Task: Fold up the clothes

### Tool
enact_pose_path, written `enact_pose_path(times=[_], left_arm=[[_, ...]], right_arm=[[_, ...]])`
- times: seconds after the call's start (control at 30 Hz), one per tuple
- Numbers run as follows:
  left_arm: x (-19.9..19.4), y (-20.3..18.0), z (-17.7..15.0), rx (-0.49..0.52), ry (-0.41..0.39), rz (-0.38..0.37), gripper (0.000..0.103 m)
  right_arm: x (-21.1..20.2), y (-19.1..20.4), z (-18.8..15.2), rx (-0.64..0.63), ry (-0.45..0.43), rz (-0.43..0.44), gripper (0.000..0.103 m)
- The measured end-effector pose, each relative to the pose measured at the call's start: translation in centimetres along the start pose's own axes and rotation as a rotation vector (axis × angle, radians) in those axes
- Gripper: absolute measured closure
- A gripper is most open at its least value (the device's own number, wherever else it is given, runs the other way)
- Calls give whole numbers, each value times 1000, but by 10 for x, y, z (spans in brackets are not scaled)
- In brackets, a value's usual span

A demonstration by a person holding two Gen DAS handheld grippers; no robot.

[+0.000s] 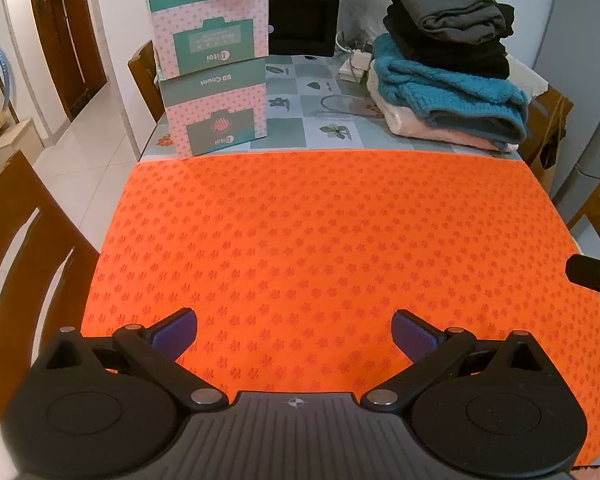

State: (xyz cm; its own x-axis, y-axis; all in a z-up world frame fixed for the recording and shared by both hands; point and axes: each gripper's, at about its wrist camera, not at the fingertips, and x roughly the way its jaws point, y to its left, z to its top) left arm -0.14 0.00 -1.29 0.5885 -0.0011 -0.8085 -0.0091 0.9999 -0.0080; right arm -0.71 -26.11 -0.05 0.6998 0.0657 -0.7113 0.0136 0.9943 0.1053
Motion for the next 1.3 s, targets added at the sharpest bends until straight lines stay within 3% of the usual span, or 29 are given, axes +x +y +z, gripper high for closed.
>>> enact_pose_path(times=[1.3], left_arm=[[7, 5, 0, -2, 28, 9, 0]], right_arm=[[8, -1, 0, 8, 22, -10, 0]])
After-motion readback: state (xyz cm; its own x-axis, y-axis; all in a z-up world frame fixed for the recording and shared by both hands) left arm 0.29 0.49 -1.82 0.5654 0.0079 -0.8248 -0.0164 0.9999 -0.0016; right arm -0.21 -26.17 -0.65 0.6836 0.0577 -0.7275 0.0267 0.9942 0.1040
